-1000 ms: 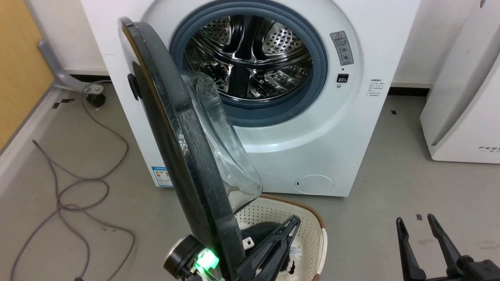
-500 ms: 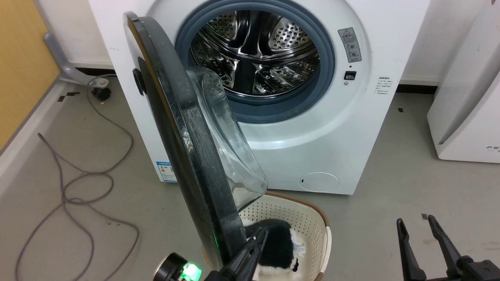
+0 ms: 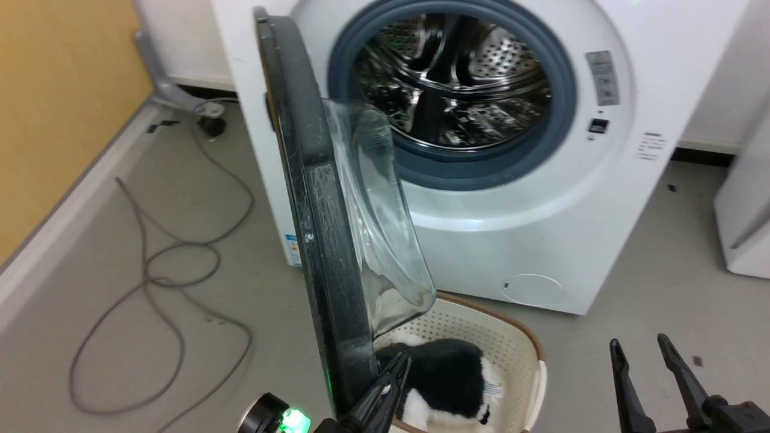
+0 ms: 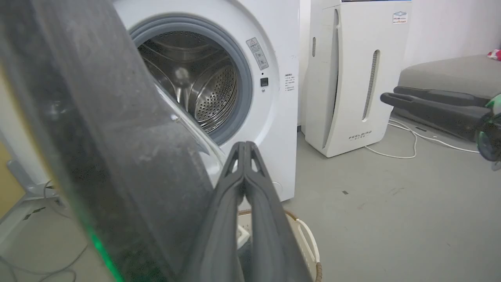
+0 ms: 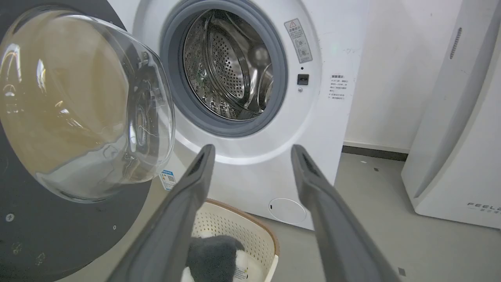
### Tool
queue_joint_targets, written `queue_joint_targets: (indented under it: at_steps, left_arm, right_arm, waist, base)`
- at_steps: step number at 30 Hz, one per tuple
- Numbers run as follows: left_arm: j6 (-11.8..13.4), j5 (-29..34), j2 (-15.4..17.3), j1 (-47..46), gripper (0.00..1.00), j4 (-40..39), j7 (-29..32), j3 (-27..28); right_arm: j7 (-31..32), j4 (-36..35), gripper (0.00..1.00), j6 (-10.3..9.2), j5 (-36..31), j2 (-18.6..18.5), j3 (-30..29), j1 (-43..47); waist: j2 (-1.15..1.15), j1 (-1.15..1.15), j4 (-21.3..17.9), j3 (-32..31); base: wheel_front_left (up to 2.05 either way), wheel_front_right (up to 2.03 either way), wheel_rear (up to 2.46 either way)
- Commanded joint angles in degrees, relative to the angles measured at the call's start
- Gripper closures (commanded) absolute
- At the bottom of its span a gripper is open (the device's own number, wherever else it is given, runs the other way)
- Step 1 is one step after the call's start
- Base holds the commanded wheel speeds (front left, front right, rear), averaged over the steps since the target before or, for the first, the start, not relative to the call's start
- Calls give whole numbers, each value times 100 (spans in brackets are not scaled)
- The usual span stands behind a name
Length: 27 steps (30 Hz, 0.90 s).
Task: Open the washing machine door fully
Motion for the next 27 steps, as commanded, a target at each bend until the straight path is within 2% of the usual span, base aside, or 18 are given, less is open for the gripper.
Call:
queue_joint_targets:
  at_steps: [1, 2, 4, 11, 19, 27]
  left_arm:
    - [49, -29, 70, 22, 100, 17, -30, 63]
    - [96, -54, 116, 62, 100, 19, -27, 111]
    - [170, -83, 171, 89, 100, 16, -25, 205]
    - [394, -207, 319, 180, 100, -23, -3, 548]
    - [712, -550, 622, 274, 100, 19, 51, 1308]
    - [977, -1056, 792, -120, 100, 471, -8, 2205]
  right_arm:
    - [-25, 1, 0, 3, 33, 23, -11, 34]
    - [-25, 26, 0, 3, 42, 23, 15, 40]
    - [-25, 30, 0, 3, 48, 23, 60, 5]
    - [-25, 35, 0, 3, 14, 23, 88, 21]
    - [-25, 42, 0, 3, -6, 23, 75, -9]
    - [-25, 55, 0, 3, -117, 23, 81, -154]
  waist:
    - [0, 0, 171, 7]
    - [0, 0, 408, 24]
    - [0, 0, 595, 49]
    - [0, 0, 836, 94]
    - [0, 0, 915, 209]
    - [0, 0, 835, 476]
  base:
    - [0, 0, 0]
    - [0, 0, 0]
    - [0, 0, 0]
    - [0, 0, 0]
    - [0, 0, 0]
    - [0, 0, 0]
